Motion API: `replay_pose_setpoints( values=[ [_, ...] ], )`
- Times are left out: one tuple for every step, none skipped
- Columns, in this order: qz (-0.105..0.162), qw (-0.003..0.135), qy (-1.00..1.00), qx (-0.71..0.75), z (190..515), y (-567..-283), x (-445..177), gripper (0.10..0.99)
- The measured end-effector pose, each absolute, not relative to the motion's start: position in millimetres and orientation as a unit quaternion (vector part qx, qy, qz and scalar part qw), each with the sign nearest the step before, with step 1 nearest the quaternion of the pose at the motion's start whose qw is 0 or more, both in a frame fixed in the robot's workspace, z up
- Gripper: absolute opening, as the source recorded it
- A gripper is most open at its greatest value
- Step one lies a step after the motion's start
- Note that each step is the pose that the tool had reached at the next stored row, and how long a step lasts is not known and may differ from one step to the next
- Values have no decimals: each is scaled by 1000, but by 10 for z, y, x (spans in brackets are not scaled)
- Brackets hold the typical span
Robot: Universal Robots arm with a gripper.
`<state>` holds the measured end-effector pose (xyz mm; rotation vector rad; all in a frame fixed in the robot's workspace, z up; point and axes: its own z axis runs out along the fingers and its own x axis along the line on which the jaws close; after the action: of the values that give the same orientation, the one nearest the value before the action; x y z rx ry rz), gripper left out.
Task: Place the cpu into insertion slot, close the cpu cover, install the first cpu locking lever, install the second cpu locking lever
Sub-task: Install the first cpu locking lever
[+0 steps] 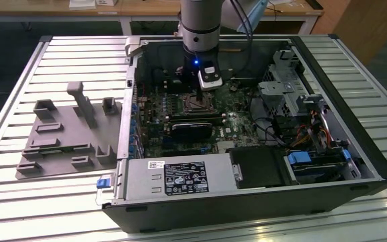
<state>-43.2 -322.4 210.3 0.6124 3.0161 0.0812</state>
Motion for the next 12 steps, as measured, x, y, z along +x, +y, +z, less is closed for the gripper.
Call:
replay_pose_setpoints(
  values=[
    [24, 32, 979, 199, 2102, -3228, -432, 106],
    [22, 32, 979, 199, 2103, -3233, -432, 106],
    [19, 33, 979, 199, 2103, -3236, -432, 106],
    [15, 33, 979, 198, 2103, -3239, -432, 106],
    [11, 33, 980, 198, 2101, -3241, -432, 106],
    [7, 33, 980, 198, 2100, -3244, -432, 106],
    [3, 33, 980, 198, 2098, -3248, -432, 106],
    [-1, 33, 980, 197, 2097, -3250, -432, 106],
    [-2, 33, 980, 196, 2098, -3253, -432, 106],
    [-2, 33, 980, 196, 2098, -3255, -433, 106],
    [-2, 33, 980, 195, 2097, -3254, -433, 106],
    [-2, 33, 980, 195, 2097, -3254, -433, 106]
  ],
)
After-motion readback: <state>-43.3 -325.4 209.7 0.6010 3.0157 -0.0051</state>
